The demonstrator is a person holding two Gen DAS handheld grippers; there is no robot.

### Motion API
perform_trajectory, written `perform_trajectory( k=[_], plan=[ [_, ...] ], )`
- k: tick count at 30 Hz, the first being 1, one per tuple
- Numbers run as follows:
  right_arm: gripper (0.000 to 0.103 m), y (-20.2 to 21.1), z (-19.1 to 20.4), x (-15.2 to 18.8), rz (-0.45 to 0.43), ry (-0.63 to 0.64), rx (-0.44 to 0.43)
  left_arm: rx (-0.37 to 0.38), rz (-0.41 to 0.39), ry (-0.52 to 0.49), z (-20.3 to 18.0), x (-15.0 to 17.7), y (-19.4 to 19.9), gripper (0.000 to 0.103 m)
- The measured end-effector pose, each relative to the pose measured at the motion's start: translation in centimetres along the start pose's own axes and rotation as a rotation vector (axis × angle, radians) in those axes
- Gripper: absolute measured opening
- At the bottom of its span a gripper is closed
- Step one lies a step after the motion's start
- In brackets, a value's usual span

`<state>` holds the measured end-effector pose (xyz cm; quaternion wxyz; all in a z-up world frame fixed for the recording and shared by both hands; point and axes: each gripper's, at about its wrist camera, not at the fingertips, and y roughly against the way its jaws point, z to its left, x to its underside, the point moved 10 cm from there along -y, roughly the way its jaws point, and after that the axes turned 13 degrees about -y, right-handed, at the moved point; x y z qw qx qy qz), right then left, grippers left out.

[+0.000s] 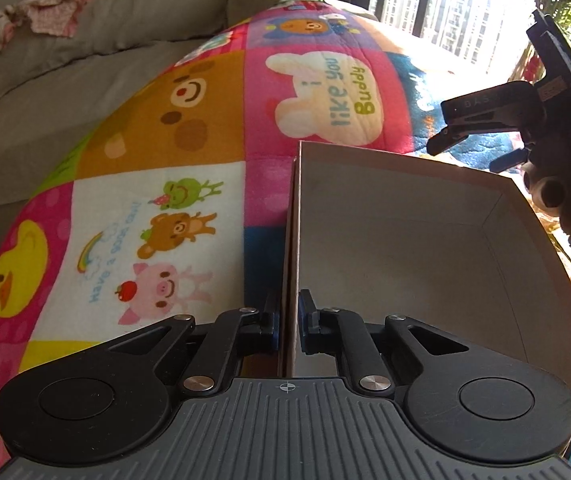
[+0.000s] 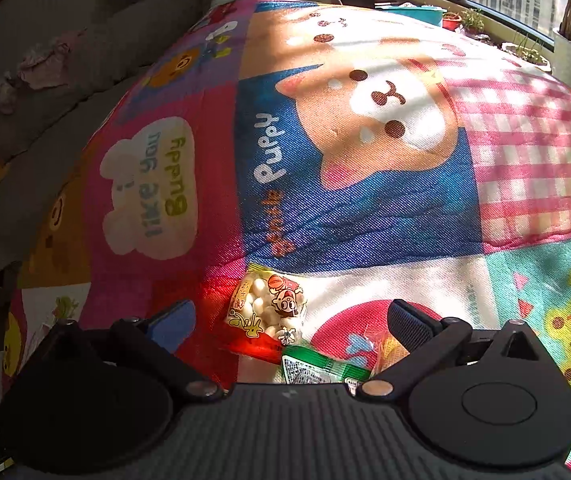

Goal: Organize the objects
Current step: 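Grasp the wall of the pink-and-white box with the left tool, then grasp the pink Volcano package from the snack pile with the right tool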

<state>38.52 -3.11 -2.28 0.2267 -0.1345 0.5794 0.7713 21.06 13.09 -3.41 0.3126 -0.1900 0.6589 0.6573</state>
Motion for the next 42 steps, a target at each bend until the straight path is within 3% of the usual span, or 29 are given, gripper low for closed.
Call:
perform_trajectory(
  k=[2,4,6,11,17,23,31,34,37,42],
  plan=[
    [0.097,-2.4,0.7,0.2,0.032,0.009,0.026,0.008,-0.006,0.018,0.2,0.0,0.3,0.011],
    [0.073,-3.9,1.1,0.9,0.09,0.026,0.043,0.014,-0.015,0.02,0.3,0.1,0.5,0.011],
    [0.054,-3.4,1.2,1.0,0.078,0.069,0.033,0.01,-0.02,0.017,0.2,0.3,0.6,0.011],
    [0.047,0.0,-1.8,1.0,-0.006,0.081,0.071,0.003,-0.01,0.03,0.1,0.8,0.4,0.011],
    [0.035,8.8,-4.3,1.2,-0.12,0.04,-0.04,-0.003,-0.006,0.041,-0.5,1.4,1.0,0.011],
    [0.035,16.4,-7.5,4.5,-0.172,0.008,-0.106,-0.02,-0.004,0.032,-1.5,2.0,1.6,0.012],
    [0.035,18.9,-10.3,14.7,-0.005,0.01,-0.181,-0.039,-0.004,0.038,-2.3,2.7,2.3,0.013],
    [0.035,18.6,-11.1,17.1,0.013,0.048,-0.146,-0.042,-0.005,0.046,-2.4,2.8,2.4,0.013],
    [0.037,18.0,-12.7,17.3,-0.016,0.039,-0.069,-0.052,-0.008,0.055,-2.4,2.8,2.5,0.013],
    [0.065,16.7,-14.8,14.1,-0.047,-0.162,-0.09,-0.072,-0.016,0.06,-2.6,2.8,2.5,0.013]
  ],
)
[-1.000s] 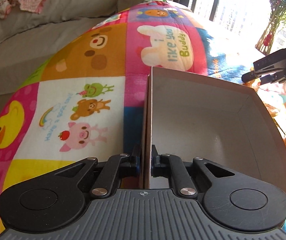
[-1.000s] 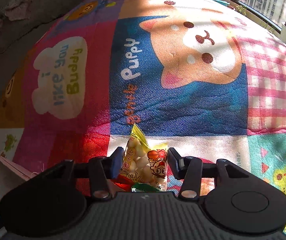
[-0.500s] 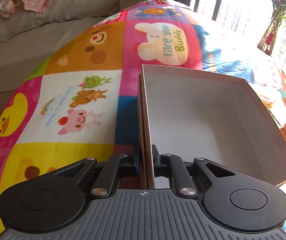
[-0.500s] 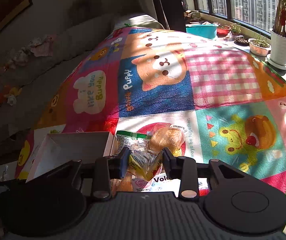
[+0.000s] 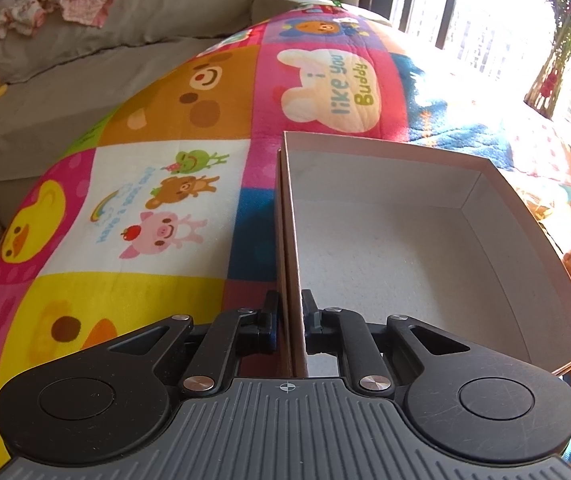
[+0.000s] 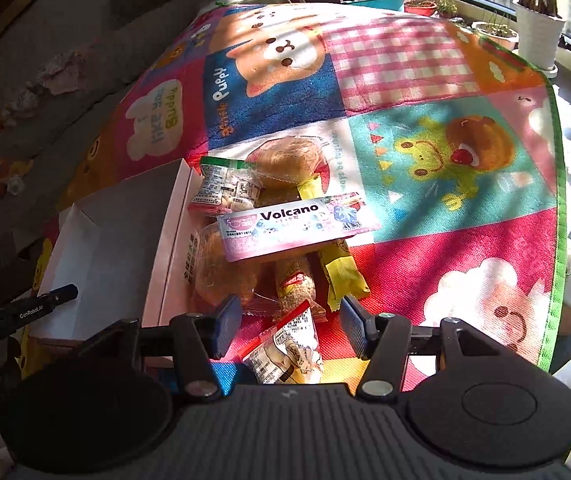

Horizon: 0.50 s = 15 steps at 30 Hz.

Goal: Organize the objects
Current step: 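Grasp the pink Volcano package from the snack pile with the right tool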

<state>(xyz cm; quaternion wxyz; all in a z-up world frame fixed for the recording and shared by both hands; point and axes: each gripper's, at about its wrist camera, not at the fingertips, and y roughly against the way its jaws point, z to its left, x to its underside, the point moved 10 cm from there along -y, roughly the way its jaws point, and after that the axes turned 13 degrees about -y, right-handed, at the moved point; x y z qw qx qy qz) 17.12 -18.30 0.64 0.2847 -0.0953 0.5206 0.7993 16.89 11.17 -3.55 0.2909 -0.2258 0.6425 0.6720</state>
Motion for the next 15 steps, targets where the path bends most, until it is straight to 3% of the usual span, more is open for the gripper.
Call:
perform_trajectory(
  k=[3,6,12,13,15],
  plan=[
    [0.08,-2.7,-0.7,-2.0,0.037,-0.162,-0.012,-0.01,-0.007,0.005,-0.1,0.1,0.1,0.013],
    [0.08,-6.0,-1.1,-3.2,0.075,-0.276,0.005,-0.023,-0.018,0.004,-0.2,0.2,0.3,0.013],
    [0.081,-8.8,-0.4,-5.1,0.018,-0.251,0.064,-0.06,-0.041,-0.002,-0.5,0.5,0.5,0.013],
    [0.08,-9.1,-0.2,-5.0,0.025,-0.24,0.059,-0.064,-0.046,-0.004,-0.6,0.6,0.5,0.013],
    [0.063,-9.4,-0.1,-4.7,0.035,-0.209,0.081,-0.056,-0.047,0.005,-0.5,0.7,0.3,0.013]
  ],
)
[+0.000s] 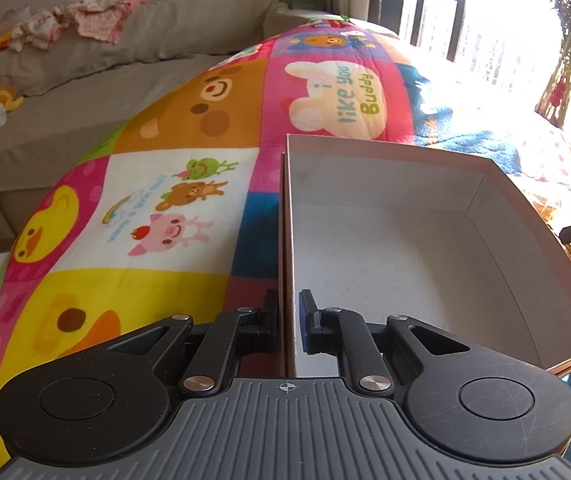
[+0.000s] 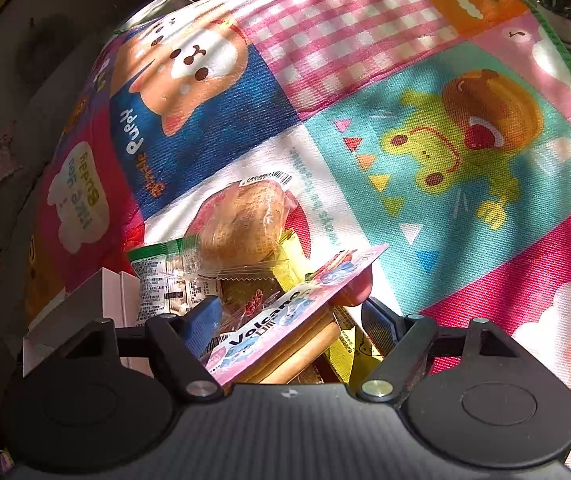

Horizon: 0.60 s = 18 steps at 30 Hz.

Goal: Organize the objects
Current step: 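Grasp the pink Volcano package from the snack pile with the right tool, then carry the Volcano package into the box and open the right tool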

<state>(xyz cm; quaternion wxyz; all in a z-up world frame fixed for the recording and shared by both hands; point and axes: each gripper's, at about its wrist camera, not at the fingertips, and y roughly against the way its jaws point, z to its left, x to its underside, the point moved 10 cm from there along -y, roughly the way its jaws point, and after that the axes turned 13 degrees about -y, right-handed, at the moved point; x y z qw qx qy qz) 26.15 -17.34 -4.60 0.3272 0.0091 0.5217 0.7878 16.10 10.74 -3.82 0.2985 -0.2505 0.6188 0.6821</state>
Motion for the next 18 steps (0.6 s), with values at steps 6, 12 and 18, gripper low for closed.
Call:
perform_trajectory(
  k=[6,12,18],
  plan=[
    [0.023,3.0,-0.4,1.2,-0.016,0.101,0.023,0.039,0.006,0.025,0.3,0.5,-0.5,0.013],
    [0.023,7.0,-1.4,4.0,-0.043,0.197,0.048,0.047,0.001,0.04,0.4,0.7,-0.5,0.013],
    [0.023,10.8,-2.9,8.4,0.003,0.225,0.015,0.063,0.004,0.064,0.6,0.7,-0.6,0.013]
  ],
)
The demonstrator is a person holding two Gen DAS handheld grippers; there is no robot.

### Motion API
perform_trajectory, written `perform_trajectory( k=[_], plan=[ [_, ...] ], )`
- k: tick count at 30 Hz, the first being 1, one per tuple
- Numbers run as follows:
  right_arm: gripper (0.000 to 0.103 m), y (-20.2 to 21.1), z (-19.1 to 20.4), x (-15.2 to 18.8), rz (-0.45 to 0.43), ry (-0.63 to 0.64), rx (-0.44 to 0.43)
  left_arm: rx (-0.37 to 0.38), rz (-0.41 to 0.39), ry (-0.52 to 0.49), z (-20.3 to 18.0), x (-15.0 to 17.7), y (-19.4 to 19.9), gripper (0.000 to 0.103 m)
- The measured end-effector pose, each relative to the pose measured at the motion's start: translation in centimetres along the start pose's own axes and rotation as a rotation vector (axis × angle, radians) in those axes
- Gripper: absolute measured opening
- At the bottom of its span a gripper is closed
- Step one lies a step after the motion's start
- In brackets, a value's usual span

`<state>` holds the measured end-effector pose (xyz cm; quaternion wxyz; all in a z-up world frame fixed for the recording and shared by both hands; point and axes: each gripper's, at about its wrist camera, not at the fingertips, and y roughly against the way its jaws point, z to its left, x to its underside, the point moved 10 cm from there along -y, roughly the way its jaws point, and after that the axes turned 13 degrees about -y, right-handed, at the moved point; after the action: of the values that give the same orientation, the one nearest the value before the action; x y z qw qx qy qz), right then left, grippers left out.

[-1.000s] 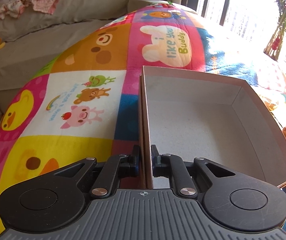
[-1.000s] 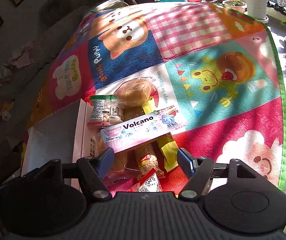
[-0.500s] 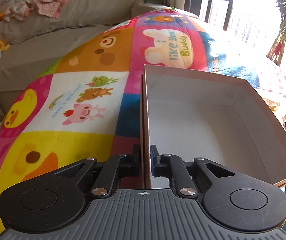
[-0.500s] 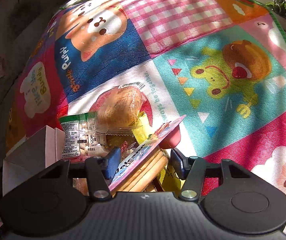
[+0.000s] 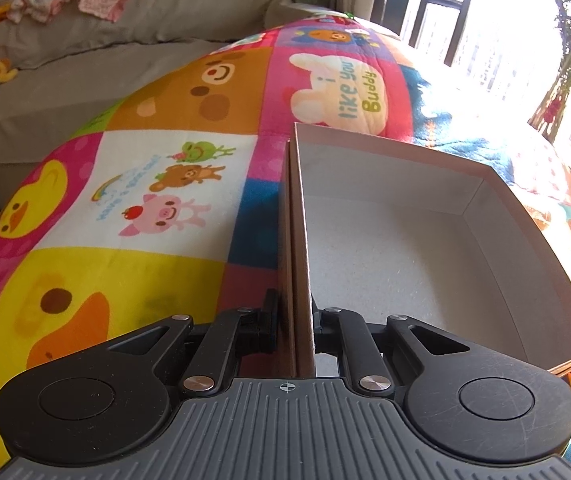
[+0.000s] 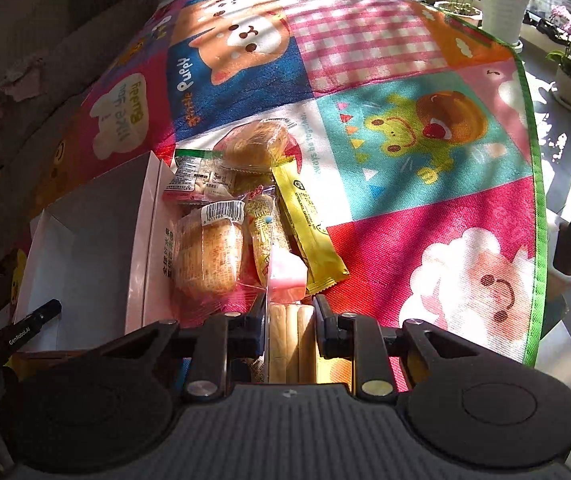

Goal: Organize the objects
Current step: 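Carry the Volcano package into the box and open the right tool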

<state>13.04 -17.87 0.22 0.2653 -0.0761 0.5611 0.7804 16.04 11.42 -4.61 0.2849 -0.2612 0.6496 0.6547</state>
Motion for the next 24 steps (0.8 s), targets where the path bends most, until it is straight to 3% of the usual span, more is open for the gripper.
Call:
perform_trajectory(
  k=[11,24],
  plan=[
    [0.023,1.6,1.2,8.5,0.12,0.044,-0.079,-0.012,0.004,-0.03,-0.2,0.1,0.3,0.013],
    [0.023,1.8,5.6,9.4,0.116,0.121,-0.171,0.016,0.011,-0.037,-0.2,0.2,0.7,0.013]
  ],
)
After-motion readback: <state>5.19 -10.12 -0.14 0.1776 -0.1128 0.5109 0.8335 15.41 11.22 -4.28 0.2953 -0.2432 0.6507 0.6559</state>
